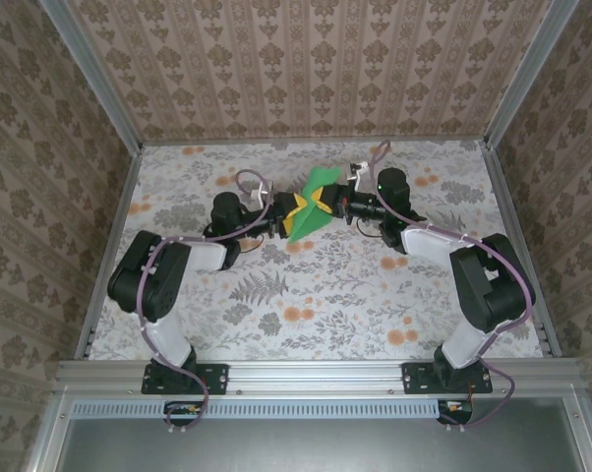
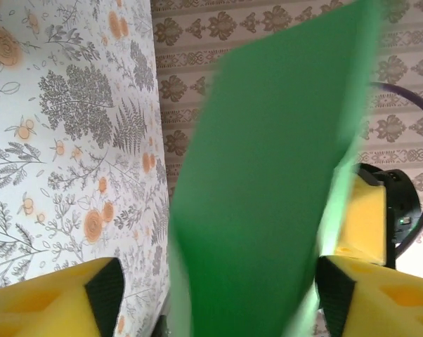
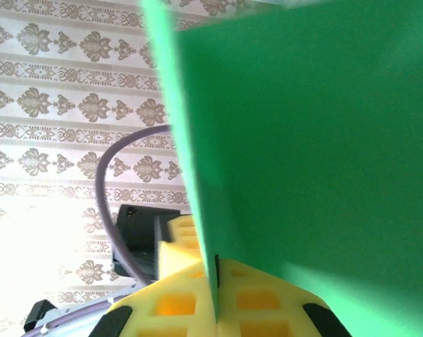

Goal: Fold a paper plane with a square sheet of paper (pick it up from the middle)
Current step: Turn over the square sheet of paper at the center of the table.

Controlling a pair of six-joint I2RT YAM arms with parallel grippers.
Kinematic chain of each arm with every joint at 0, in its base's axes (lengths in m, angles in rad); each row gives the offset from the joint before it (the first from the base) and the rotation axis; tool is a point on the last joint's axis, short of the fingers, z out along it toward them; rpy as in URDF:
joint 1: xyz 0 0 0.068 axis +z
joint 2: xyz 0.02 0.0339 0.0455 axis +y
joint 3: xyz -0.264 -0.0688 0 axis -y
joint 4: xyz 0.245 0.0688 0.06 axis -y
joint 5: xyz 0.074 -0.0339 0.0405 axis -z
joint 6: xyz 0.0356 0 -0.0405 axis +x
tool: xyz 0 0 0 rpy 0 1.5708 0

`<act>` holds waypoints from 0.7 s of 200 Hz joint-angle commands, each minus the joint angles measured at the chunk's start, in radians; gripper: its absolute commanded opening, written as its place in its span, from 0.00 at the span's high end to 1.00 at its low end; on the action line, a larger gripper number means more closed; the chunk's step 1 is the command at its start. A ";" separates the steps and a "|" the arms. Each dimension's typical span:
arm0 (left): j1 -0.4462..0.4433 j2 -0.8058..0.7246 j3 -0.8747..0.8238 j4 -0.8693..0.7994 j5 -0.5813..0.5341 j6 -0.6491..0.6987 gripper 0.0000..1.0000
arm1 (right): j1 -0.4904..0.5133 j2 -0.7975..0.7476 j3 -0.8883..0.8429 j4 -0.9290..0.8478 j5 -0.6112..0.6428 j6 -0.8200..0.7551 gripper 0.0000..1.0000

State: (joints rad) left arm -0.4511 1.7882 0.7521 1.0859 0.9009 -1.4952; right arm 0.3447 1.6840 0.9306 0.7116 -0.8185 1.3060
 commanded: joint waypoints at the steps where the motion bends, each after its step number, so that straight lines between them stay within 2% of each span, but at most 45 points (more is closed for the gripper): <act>1: 0.000 0.010 -0.005 0.167 0.005 -0.081 0.34 | -0.001 0.016 0.009 0.029 -0.032 0.010 0.94; 22: 0.000 0.004 -0.007 0.121 0.008 -0.048 0.41 | -0.004 0.021 0.010 -0.015 -0.025 -0.017 0.94; 33: 0.002 0.005 -0.007 0.120 0.014 -0.046 0.42 | -0.004 0.023 0.013 -0.030 -0.021 -0.025 0.94; 51: 0.002 0.003 -0.011 0.118 0.018 -0.037 0.35 | -0.005 0.033 0.014 -0.040 -0.016 -0.030 0.94; 68: 0.001 -0.013 -0.012 0.091 0.023 -0.002 0.24 | -0.007 0.045 0.020 -0.044 -0.011 -0.027 0.94; 94: 0.001 -0.088 -0.008 -0.107 0.025 0.134 0.12 | -0.009 0.061 0.034 -0.044 -0.016 -0.014 0.93; 118: -0.038 -0.157 0.022 -0.313 0.027 0.260 0.07 | -0.008 0.076 0.044 -0.028 -0.029 0.002 0.93; 140: -0.040 -0.180 0.034 -0.397 0.026 0.301 0.07 | -0.008 0.085 0.047 -0.001 -0.039 0.018 0.93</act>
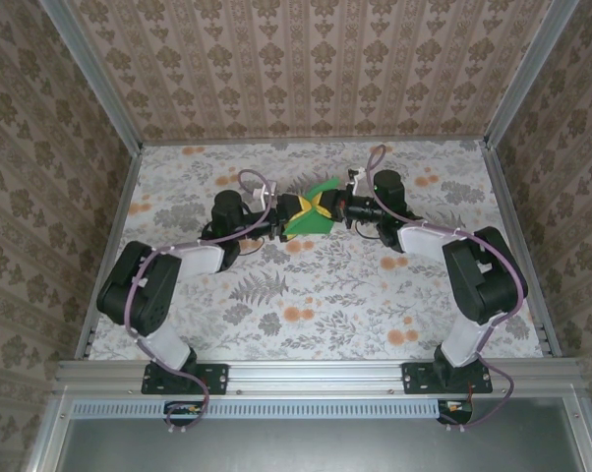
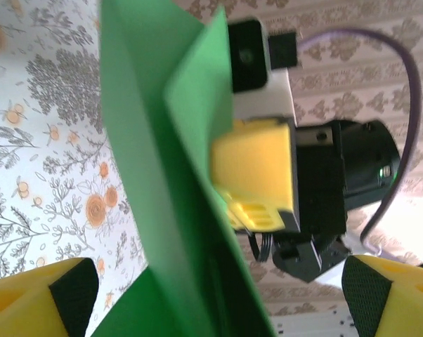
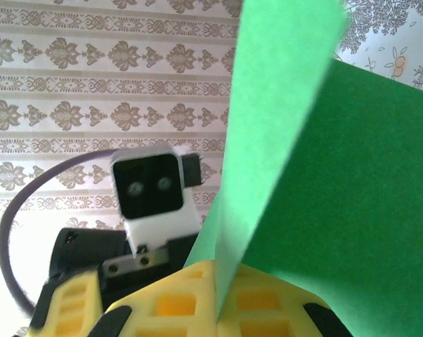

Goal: Fold a paper plane with a square sheet of paper (pick it up from the middle)
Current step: Turn over the square sheet of paper at the center of the table.

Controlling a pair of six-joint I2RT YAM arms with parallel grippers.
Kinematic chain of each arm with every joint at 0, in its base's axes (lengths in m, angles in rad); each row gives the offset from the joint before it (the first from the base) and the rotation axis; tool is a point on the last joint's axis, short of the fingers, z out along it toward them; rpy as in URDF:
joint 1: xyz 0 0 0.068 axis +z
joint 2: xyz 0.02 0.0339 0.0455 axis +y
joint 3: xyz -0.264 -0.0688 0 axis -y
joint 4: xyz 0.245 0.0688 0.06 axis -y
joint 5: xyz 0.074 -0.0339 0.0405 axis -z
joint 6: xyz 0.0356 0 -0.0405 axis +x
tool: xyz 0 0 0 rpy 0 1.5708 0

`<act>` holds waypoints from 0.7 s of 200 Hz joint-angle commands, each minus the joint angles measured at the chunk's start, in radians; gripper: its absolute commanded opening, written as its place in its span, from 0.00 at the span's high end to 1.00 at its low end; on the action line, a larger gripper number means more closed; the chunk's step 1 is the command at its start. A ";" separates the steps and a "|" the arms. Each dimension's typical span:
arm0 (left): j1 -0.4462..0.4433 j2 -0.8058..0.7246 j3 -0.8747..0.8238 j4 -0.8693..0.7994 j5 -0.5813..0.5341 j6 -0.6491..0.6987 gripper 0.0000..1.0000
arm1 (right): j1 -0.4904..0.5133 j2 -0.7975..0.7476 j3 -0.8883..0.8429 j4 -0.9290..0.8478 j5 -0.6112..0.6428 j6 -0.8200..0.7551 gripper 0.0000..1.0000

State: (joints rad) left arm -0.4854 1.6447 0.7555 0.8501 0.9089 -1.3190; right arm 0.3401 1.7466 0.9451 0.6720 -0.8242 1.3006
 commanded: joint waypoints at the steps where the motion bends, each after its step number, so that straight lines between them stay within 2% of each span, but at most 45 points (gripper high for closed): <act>1: -0.005 -0.037 0.032 -0.163 0.019 0.125 0.07 | -0.003 0.023 0.032 0.041 -0.034 0.024 0.93; 34: 0.007 -0.041 0.020 -0.247 -0.017 0.141 0.06 | -0.006 0.015 0.031 0.100 -0.038 0.046 0.93; 75: 0.015 -0.060 0.008 -0.224 -0.013 0.126 0.05 | -0.006 0.016 0.039 0.087 -0.044 0.044 0.93; 91: 0.015 -0.072 0.010 -0.220 -0.014 0.127 0.09 | -0.006 0.026 0.035 0.088 -0.048 0.051 0.93; 140: 0.016 -0.079 0.015 -0.168 -0.005 0.106 0.34 | -0.005 0.045 0.028 0.077 -0.077 0.052 0.93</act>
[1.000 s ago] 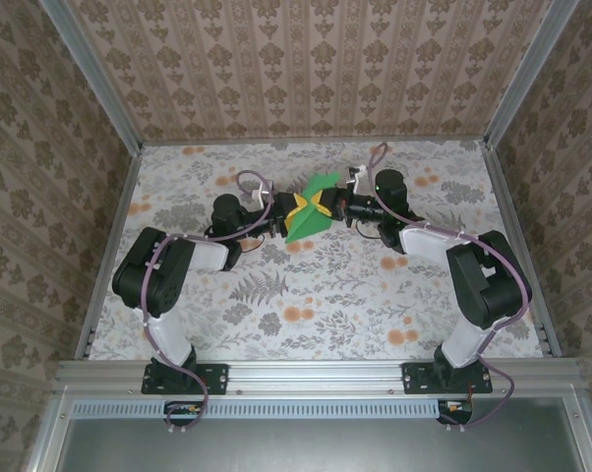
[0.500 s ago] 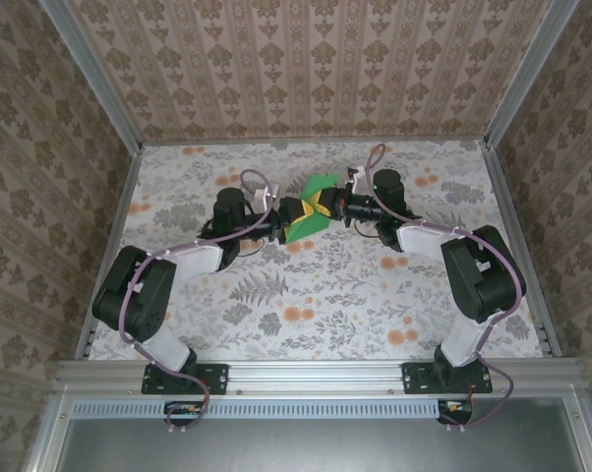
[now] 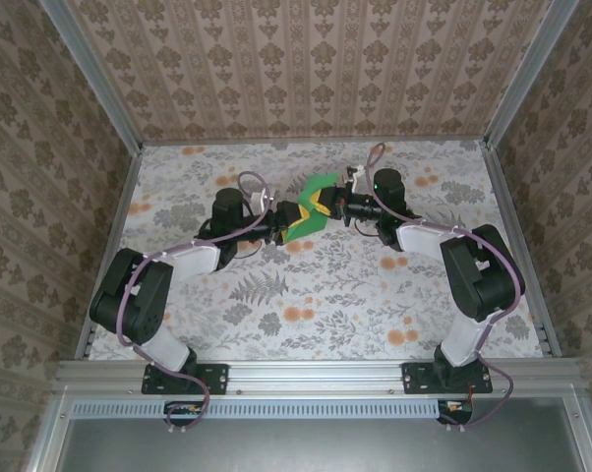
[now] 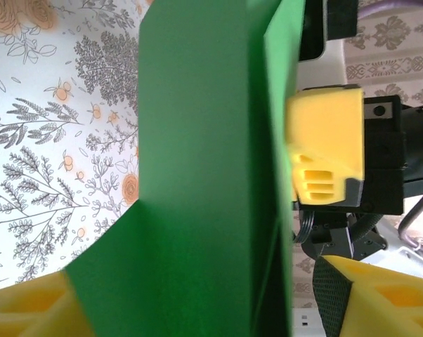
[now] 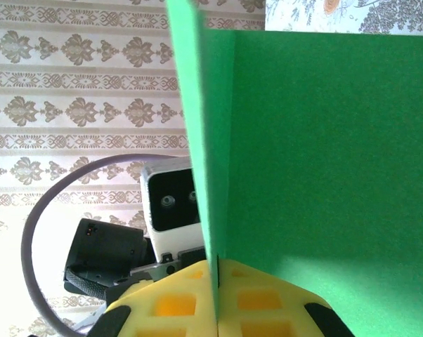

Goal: Fold a paper plane with a square sheet of paper (pick it up from the middle)
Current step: Turn over the square sheet of paper at the center of the table.

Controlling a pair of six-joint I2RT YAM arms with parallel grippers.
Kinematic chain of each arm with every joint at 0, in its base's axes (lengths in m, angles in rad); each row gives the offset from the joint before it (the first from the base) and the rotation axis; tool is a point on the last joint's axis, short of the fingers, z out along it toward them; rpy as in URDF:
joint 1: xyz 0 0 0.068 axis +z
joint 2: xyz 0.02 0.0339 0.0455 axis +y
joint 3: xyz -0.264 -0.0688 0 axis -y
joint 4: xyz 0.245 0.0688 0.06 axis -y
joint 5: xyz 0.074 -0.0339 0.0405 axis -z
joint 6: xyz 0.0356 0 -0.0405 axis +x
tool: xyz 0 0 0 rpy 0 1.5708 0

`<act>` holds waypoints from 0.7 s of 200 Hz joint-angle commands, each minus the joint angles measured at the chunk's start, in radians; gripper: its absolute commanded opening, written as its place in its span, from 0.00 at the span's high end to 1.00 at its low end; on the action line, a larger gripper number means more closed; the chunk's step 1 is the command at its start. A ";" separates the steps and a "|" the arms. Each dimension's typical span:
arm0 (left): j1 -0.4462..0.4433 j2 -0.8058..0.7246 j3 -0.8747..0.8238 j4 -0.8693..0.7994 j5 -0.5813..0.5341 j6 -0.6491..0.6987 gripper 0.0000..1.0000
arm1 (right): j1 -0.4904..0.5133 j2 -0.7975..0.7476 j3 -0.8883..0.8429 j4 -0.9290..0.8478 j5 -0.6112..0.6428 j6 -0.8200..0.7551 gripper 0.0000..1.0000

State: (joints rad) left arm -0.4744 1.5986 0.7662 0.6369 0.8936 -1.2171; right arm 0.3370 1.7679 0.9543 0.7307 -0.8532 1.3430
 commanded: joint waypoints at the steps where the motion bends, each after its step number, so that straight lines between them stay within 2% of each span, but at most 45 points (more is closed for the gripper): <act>1: 0.005 -0.032 0.004 0.046 0.011 0.004 0.35 | -0.002 0.023 0.019 0.018 -0.048 0.010 0.93; 14: 0.005 -0.030 0.008 0.043 0.017 0.010 0.43 | 0.000 0.032 0.015 0.016 -0.055 0.011 0.93; 35: 0.007 -0.029 0.007 0.032 0.016 0.020 0.51 | -0.001 0.037 0.010 0.014 -0.059 0.012 0.93; 57: 0.007 -0.027 0.007 0.020 0.017 0.028 0.63 | -0.003 0.035 0.009 -0.001 -0.063 0.000 0.92; 96: 0.011 -0.037 0.011 -0.079 0.010 0.098 0.83 | -0.025 -0.002 0.007 -0.113 -0.058 -0.078 0.79; 113: 0.011 -0.058 0.037 -0.251 -0.012 0.209 0.89 | -0.052 -0.054 0.002 -0.258 -0.020 -0.182 0.66; 118: 0.040 -0.066 0.051 -0.323 -0.027 0.259 0.90 | -0.059 -0.071 0.001 -0.318 0.001 -0.217 0.63; 129: 0.042 -0.089 0.101 -0.559 -0.090 0.404 0.90 | -0.072 -0.113 0.007 -0.447 0.051 -0.311 0.56; 140: 0.033 -0.107 0.178 -0.834 -0.222 0.567 0.90 | -0.075 -0.156 0.024 -0.601 0.128 -0.416 0.48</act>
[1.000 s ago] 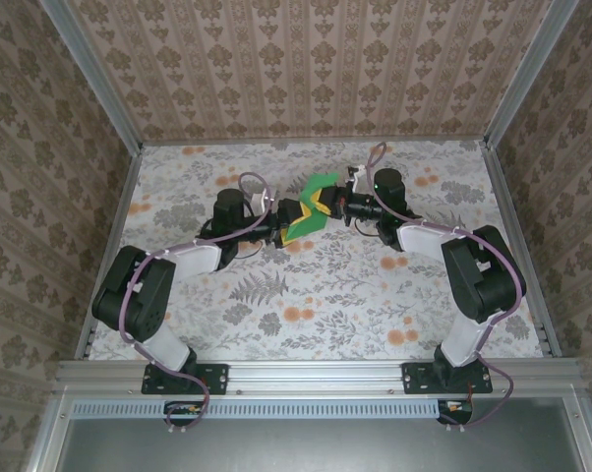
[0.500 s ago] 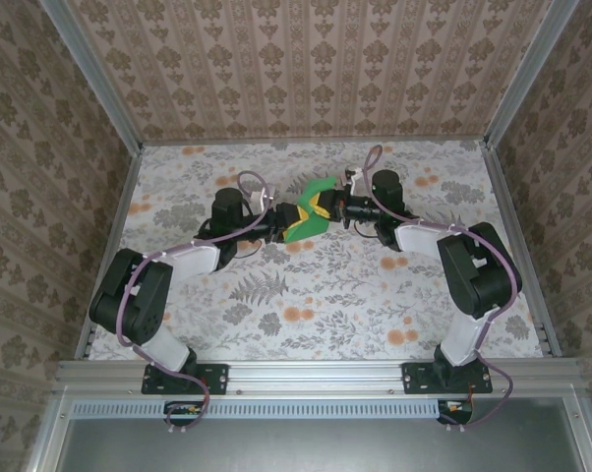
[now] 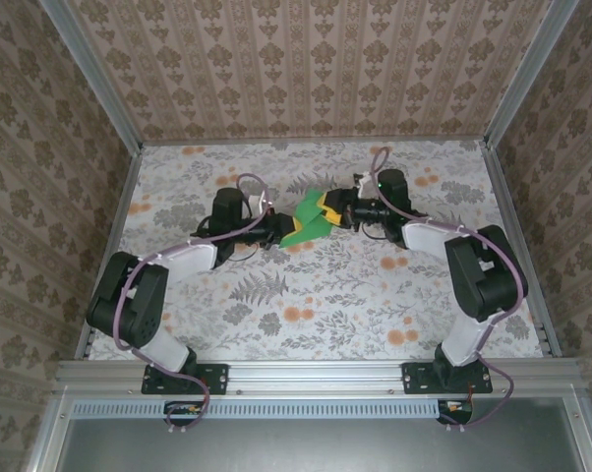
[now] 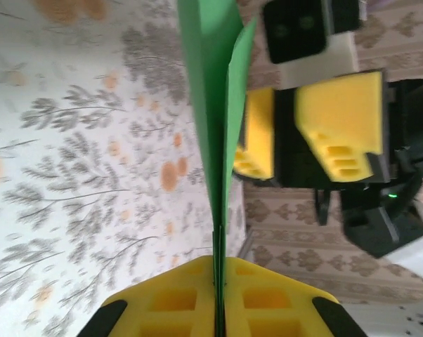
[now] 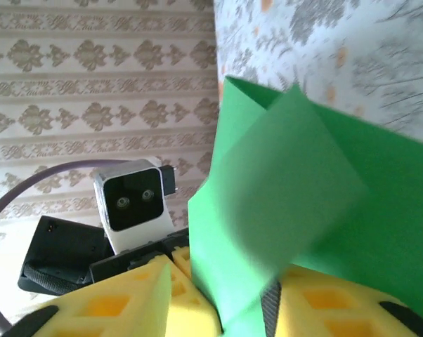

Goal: Fold a paper plane with a square sheet of paper (pick it up from the middle)
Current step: Turn over the square sheet of paper at the center of the table, then fold the wing for the fifth time at the center of the table.

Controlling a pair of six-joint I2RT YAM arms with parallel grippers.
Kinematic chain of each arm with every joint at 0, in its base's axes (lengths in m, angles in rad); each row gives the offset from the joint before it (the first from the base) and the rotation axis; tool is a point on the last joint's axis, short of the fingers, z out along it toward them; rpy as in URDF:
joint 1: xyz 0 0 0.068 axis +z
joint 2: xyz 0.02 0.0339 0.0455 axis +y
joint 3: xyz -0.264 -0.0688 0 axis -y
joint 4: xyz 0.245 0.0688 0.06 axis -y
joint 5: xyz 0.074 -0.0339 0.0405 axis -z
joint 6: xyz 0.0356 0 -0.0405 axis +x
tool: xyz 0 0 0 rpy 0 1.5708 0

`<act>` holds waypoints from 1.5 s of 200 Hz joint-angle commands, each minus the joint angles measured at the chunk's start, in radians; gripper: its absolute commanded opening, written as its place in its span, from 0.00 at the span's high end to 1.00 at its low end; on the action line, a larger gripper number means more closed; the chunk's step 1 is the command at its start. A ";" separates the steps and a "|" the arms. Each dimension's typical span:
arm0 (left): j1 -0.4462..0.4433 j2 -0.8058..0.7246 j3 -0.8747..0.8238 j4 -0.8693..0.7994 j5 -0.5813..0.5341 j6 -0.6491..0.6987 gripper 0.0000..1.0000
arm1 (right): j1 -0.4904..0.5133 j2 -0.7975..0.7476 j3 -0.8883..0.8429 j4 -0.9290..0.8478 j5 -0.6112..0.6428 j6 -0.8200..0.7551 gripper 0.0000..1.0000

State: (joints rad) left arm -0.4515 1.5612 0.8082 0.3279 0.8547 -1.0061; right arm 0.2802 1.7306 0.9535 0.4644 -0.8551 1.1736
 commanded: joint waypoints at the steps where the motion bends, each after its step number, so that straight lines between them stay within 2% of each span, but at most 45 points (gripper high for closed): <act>1: 0.010 -0.071 0.143 -0.549 -0.195 0.372 0.90 | -0.018 -0.121 0.026 -0.347 0.138 -0.258 0.48; 14: 0.001 -0.076 0.229 -0.796 -0.395 0.511 0.90 | -0.018 -0.164 0.037 -0.467 0.227 -0.344 0.40; 28: -0.036 -0.075 0.292 -0.954 -0.565 0.586 0.90 | -0.018 -0.201 0.035 -0.537 0.309 -0.400 0.34; 51: -0.085 -0.059 0.381 -1.123 -0.839 0.635 0.89 | -0.019 -0.243 0.018 -0.592 0.416 -0.440 0.29; 75: -0.172 0.018 0.504 -1.286 -1.137 0.644 0.89 | -0.018 -0.262 -0.006 -0.601 0.467 -0.446 0.27; 89: -0.216 0.088 0.564 -1.358 -1.272 0.622 0.88 | -0.018 -0.261 -0.015 -0.605 0.480 -0.445 0.27; 108: -0.257 0.189 0.624 -1.407 -1.346 0.589 0.86 | -0.016 -0.261 -0.027 -0.607 0.495 -0.441 0.27; 118: -0.278 0.238 0.652 -1.412 -1.342 0.576 0.84 | -0.016 -0.262 -0.036 -0.606 0.505 -0.437 0.27; 129: -0.294 0.275 0.674 -1.386 -1.291 0.570 0.78 | -0.016 -0.263 -0.047 -0.604 0.512 -0.433 0.27; 153: -0.310 0.295 0.674 -1.240 -1.087 0.576 0.50 | -0.016 -0.263 -0.075 -0.592 0.510 -0.421 0.27; 168: -0.298 0.276 0.660 -1.155 -0.963 0.571 0.36 | -0.014 -0.260 -0.089 -0.584 0.504 -0.416 0.28; 193: -0.241 0.198 0.599 -1.039 -0.824 0.553 0.16 | 0.009 -0.246 -0.092 -0.570 0.508 -0.416 0.31; 220: -0.137 0.088 0.494 -0.949 -0.754 0.523 0.01 | 0.124 -0.181 -0.031 -0.581 0.550 -0.424 0.39; 269: 0.096 -0.104 0.290 -0.903 -0.777 0.479 0.00 | 0.410 0.028 0.196 -0.606 0.639 -0.417 0.58; 300: 0.221 -0.179 0.192 -0.884 -0.730 0.457 0.00 | 0.517 0.179 0.356 -0.650 0.655 -0.407 0.66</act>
State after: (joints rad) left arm -0.2943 1.4353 1.0588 -0.5804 0.0723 -0.5121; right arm 0.7406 1.8153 1.2030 -0.1249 -0.2462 0.7628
